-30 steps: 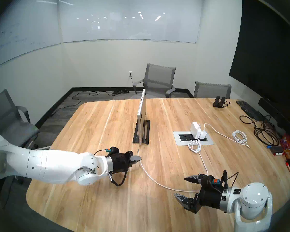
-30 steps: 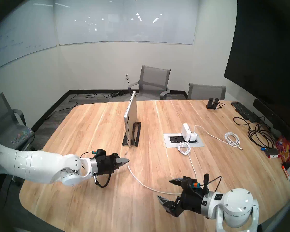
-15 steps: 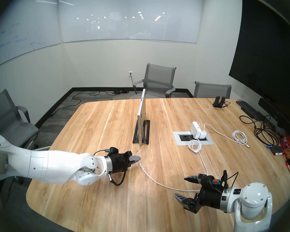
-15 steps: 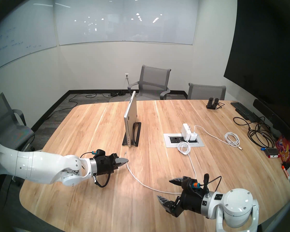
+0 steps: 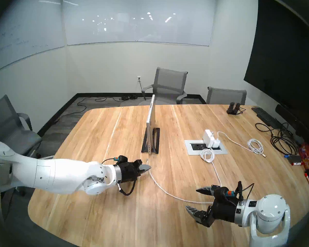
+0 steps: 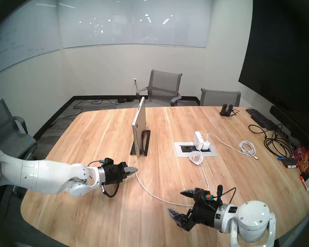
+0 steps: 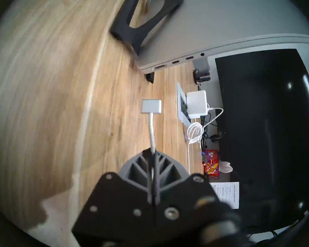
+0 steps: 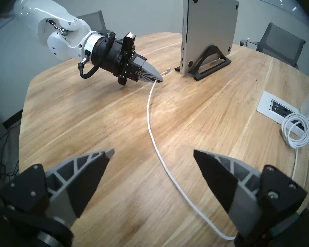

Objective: Plug the charging cable into the port of a MacBook

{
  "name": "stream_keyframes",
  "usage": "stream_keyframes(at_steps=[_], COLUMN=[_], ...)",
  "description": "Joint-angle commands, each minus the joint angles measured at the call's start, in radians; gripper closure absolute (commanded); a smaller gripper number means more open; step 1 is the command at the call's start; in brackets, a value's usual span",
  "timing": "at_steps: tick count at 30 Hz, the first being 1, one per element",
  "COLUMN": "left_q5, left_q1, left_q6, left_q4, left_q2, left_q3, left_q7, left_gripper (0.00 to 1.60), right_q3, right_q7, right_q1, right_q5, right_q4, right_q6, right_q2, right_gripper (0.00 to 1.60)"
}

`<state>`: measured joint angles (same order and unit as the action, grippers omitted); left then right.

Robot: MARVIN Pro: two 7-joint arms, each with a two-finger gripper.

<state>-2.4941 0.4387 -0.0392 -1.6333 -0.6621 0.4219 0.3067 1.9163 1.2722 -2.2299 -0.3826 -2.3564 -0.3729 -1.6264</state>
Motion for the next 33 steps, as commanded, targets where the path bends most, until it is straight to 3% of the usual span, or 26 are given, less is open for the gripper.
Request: stream_keyframes(at_steps=[1, 33], left_q5=[0.001, -0.077], left_q1=[-0.015, 0.011], left_q6=[-0.003, -0.024], left_q4=[0.004, 0.049], left_q2=[-0.023, -0.082], left_q3=[-0.022, -0.05], left_q7=[0.014, 0.028], left_gripper=[1.6, 1.6], right_q3=[0.002, 0.003], right_q7=[0.001, 0.005], right_q1=[0.001, 0.003], right_q5=[0.002, -0.001], right_q4=[-0.018, -0.018], right_q6=[0.001, 0.002], right_q2=[0.0, -0.003], right_gripper=[0.0, 0.0])
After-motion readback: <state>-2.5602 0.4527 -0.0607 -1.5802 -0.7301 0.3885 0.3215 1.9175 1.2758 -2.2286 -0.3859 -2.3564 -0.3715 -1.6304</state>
